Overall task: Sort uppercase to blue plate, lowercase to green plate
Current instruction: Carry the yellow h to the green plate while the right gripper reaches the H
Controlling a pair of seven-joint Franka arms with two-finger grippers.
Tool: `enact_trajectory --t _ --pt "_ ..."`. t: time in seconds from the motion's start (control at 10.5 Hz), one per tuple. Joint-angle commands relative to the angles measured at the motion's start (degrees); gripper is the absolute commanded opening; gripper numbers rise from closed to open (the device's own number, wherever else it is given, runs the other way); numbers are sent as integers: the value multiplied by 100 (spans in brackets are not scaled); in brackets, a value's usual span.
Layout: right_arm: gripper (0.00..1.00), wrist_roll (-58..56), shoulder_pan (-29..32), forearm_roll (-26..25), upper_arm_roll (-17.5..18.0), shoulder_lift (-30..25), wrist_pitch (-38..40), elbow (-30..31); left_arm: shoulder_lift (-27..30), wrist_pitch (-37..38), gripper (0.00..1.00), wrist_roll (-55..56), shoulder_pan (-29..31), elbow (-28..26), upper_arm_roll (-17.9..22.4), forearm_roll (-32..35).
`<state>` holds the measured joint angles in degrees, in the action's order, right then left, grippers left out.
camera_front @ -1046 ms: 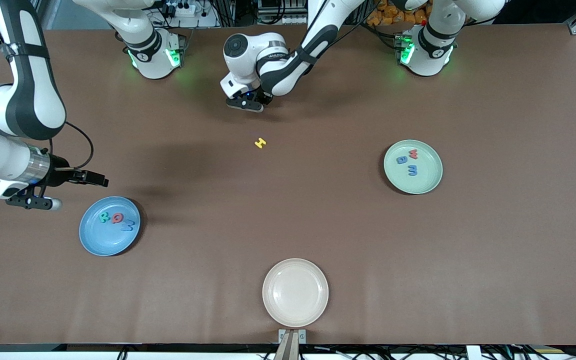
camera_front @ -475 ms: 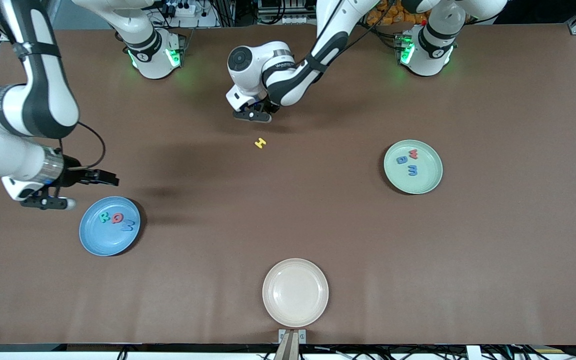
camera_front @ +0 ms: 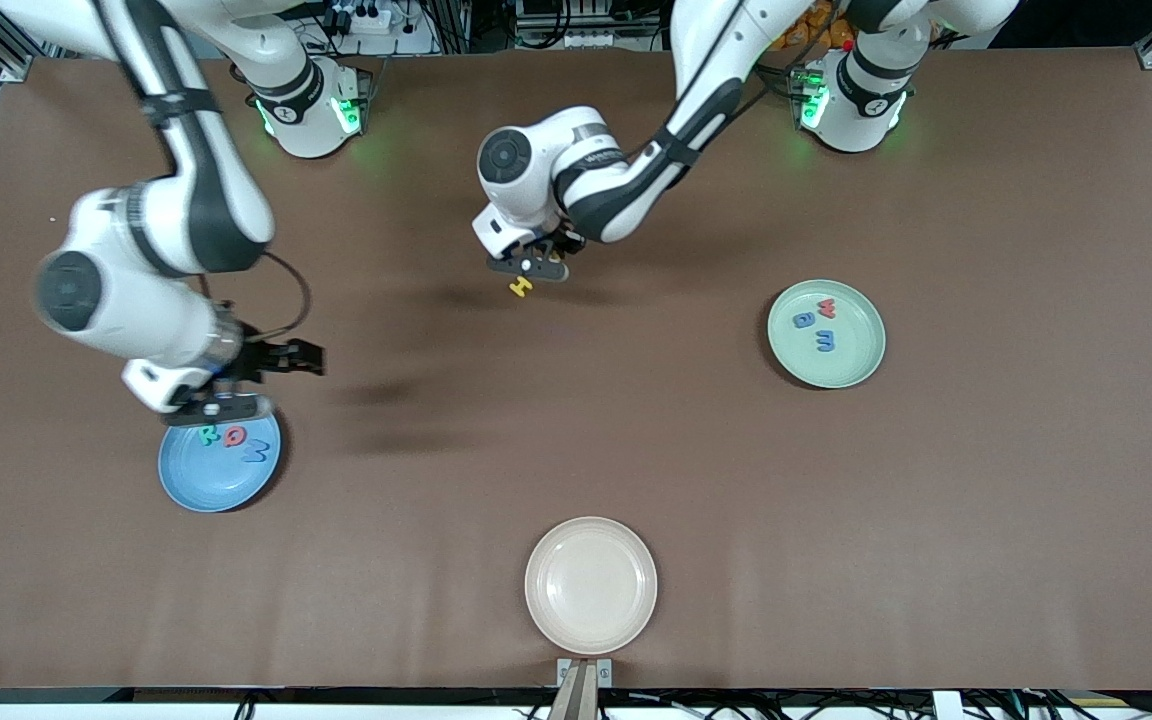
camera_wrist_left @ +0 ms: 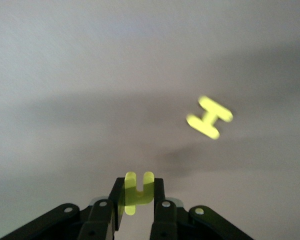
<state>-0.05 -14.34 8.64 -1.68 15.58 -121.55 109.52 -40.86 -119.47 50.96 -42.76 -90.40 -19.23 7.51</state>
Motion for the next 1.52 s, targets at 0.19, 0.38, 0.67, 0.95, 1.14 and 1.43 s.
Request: enact_trajectory --t 0.19,0.38,0.67,0.95,1.14,1.43 --pt "100 276 -753 -72 -25 147 -238 69 402 502 3 -779 741 -162 -46 -84" --pt "100 618 -1209 -81 -34 138 -447 227 718 801 3 -1165 1171 -153 -63 -101" --pt "100 778 -1738 -90 -25 138 -1343 788 825 960 3 -1640 1611 -197 -90 -84" --pt "100 726 -2317 -99 -34 234 -1802 1054 965 1320 3 -2106 1989 -188 -98 -83" --pt "100 752 -2748 -151 -34 340 -2029 1167 1158 1409 3 -2396 2349 -180 -186 -83" --pt "100 769 -3188 -275 -34 419 -2635 1580 1282 1653 2 -3001 3129 -293 -466 -83"
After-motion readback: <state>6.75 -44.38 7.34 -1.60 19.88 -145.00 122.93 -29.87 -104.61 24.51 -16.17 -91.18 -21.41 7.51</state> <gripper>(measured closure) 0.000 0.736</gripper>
